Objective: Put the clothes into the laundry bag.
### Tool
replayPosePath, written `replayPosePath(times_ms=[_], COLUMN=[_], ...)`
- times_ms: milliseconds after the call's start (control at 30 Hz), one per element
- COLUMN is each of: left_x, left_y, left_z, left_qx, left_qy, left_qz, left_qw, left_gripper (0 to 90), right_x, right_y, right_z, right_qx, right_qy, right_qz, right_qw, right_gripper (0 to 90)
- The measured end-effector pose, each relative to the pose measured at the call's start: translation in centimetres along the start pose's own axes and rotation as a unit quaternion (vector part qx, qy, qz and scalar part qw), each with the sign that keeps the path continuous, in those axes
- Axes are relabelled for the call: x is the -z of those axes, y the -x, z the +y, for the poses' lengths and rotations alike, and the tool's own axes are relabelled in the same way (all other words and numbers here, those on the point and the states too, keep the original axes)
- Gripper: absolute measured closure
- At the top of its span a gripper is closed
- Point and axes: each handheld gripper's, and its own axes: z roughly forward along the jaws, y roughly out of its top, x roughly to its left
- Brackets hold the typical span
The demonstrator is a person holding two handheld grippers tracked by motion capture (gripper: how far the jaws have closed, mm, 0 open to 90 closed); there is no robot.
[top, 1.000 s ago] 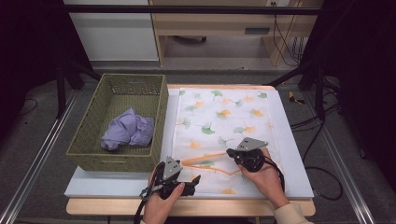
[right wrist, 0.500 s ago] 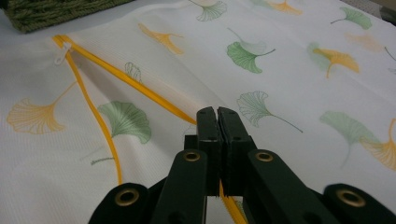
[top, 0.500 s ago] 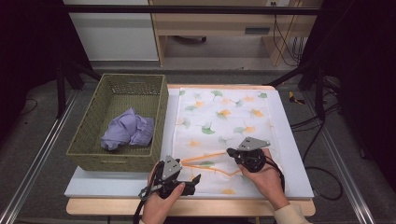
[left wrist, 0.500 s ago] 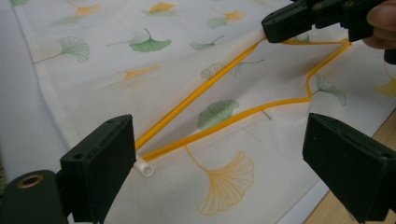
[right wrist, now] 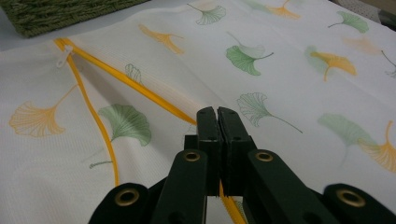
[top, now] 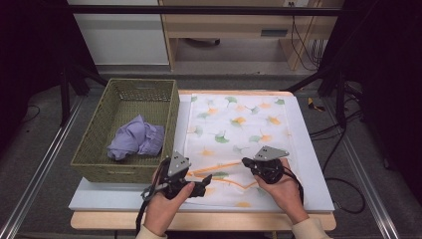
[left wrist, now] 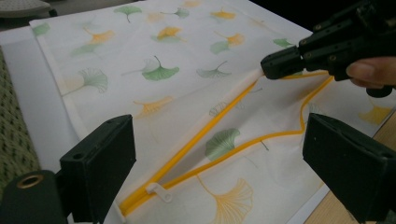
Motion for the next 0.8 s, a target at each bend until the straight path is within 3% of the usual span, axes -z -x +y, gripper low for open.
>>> replayPosePath(times_ms=[433, 500, 633, 800], left_x=[2.8, 3.4, 4.1, 4.7], left_y=[-3.7, -4.4, -5.2, -6.5], left_z=[4.3, 4.9, 5.8, 6.4], left_qx=[-0.051, -0.045, -0.052, -0.055], left_qy=[-0.029, -0.025, -0.025, -0.040], left_qz=[0.046, 0.053, 0.054, 0.069], left_qw=[0.9972, 0.9973, 0.9969, 0.9953], left_gripper=[8.2, 8.4, 8.2, 8.3], right_x=[0.0, 0.0, 0.1, 0.2], right_y=[-0.1, 0.0, 0.1, 0.1], right_z=[-0.4, -0.4, -0.5, -0.5], right_qx=[0.009, 0.010, 0.009, 0.008], right_qy=[-0.006, -0.005, -0.006, -0.005], right_qz=[0.001, 0.002, 0.001, 0.000], right_qw=[0.9999, 0.9999, 0.9999, 1.0000], right_gripper=[88.9, 88.8, 88.8, 88.8])
